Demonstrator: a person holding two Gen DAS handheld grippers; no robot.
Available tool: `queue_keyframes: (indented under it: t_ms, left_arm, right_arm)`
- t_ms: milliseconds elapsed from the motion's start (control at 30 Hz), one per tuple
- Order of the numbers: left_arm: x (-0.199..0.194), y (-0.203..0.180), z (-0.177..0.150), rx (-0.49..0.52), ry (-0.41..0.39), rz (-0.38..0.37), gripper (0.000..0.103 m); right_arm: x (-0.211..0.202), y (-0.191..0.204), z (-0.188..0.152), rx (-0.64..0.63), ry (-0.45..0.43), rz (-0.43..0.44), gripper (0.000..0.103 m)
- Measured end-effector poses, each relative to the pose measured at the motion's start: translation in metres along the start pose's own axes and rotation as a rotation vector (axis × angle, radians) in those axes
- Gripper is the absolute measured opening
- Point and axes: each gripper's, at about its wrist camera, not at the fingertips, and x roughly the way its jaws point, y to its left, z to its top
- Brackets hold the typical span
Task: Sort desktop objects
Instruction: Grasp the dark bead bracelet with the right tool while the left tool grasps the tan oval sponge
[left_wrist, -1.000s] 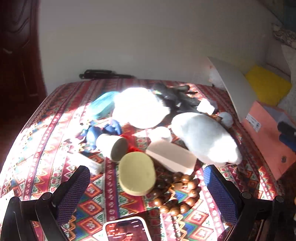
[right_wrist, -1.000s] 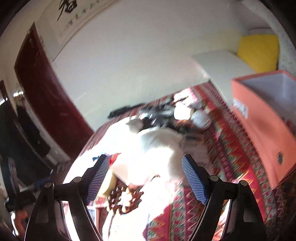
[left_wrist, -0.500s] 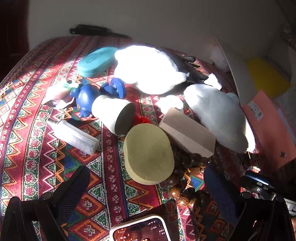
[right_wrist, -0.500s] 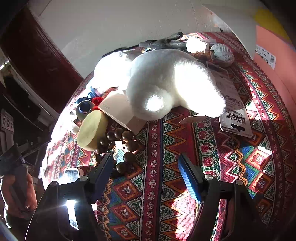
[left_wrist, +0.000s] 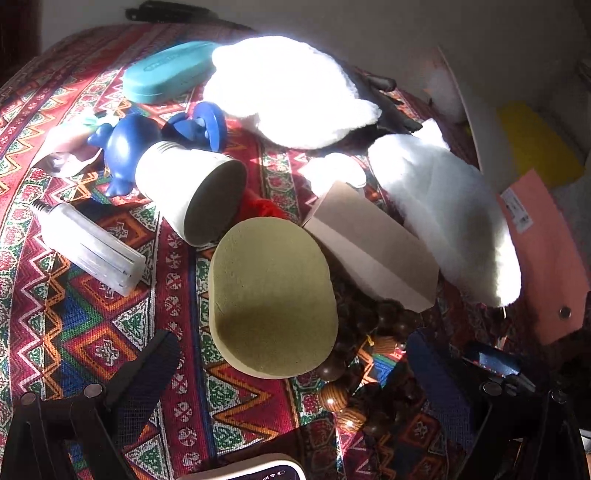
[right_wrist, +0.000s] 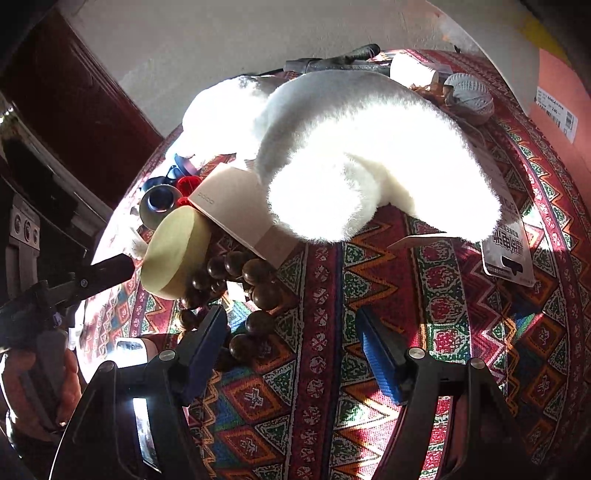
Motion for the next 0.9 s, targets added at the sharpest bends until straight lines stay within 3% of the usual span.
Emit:
queue_keyframes:
  t_ms: [267,567,667,700,733,900]
  left_arm:
    - [0.020,-0.005,0.005,0.019,0.029,0.043,0.101]
    - [0.043,-0.015,0.012,0.066,0.060,0.100,0.101]
    - [0.050,-0.014,0.015,0.073,0.069,0.118,0.101]
    - [0.053,-0.014,0.015,0.074,0.073,0.124,0.101]
    - [0.055,-0.014,0.016,0.077,0.074,0.132,0.101]
    - [0.060,-0.017,0.015,0.103,0.076,0.166,0.102]
  right_arm:
    - [0.022,0.013,0.006,-0.036,0.035,-0.021,0.076]
    - [0.042,0.035,0.006,-0.180,0.018,-0.151,0.076]
    - [0.046,0.043,0.001,-0.257,0.000,-0.209,0.060]
    - [0.044,0.044,0.000,-0.273,0.000,-0.198,0.044]
    - [0.043,0.046,-0.001,-0.287,0.002,-0.182,0.034]
    - [0.031,0.031,0.003,-0.207,0.025,-0.078,0.026]
